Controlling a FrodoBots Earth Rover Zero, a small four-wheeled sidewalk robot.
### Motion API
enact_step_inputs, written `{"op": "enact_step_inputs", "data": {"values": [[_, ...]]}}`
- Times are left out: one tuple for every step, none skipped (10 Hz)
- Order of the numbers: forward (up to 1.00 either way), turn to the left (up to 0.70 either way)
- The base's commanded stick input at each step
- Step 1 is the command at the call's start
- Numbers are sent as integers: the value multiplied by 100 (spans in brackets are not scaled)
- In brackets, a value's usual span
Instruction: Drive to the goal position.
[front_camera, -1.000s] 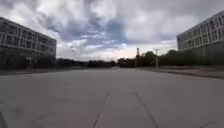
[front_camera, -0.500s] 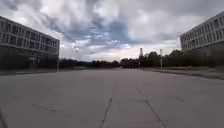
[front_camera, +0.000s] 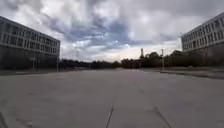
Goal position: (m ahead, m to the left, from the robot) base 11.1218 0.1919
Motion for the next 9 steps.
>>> {"op": "enact_step_inputs", "data": {"values": [[100,14],[100,0],[100,0],[100,0],[100,0],[100,5],[100,2],[100,0],[100,0]]}}
